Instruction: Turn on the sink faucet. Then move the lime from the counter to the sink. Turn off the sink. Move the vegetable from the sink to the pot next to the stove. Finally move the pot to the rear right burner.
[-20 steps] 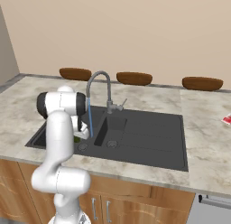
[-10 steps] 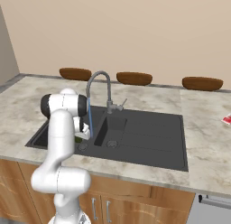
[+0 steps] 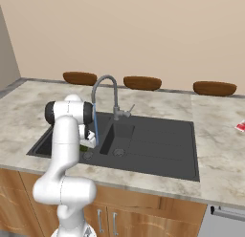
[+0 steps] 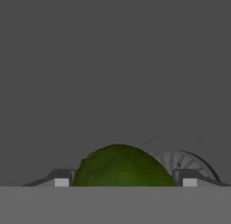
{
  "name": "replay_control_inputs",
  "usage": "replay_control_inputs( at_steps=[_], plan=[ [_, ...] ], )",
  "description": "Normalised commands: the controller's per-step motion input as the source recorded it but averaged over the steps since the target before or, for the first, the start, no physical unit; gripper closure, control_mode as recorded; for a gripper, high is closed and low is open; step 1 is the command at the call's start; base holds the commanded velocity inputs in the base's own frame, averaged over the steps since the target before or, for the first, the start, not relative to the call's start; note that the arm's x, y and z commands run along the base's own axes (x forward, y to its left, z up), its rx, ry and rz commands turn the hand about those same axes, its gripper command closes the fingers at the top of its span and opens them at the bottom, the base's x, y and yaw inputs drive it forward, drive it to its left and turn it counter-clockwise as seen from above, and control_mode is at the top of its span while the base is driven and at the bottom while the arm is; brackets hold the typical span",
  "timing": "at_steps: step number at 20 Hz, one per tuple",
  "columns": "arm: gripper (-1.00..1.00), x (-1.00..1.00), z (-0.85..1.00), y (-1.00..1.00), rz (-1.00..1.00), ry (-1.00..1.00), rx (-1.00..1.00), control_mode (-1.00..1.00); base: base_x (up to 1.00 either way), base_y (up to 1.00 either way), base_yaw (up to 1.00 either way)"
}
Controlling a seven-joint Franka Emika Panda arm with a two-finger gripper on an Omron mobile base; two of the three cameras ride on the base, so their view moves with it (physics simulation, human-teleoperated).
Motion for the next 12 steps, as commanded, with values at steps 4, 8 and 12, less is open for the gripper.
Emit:
replay_control_inputs(
  at_steps=[4, 8, 12],
  plan=[
    [-1.0, -0.03, 0.11, 0.0, -0.01, -0.02, 0.0, -1.0, 0.0, 0.0, 0.0],
    [-1.0, -0.01, 0.19, -0.06, -0.05, 0.0, 0.0, -1.0, 0.0, 0.0, 0.0],
    [-1.0, 0.0, 0.27, 0.0, -0.07, 0.0, 0.0, -1.0, 0.0, 0.0, 0.0]
  ],
)
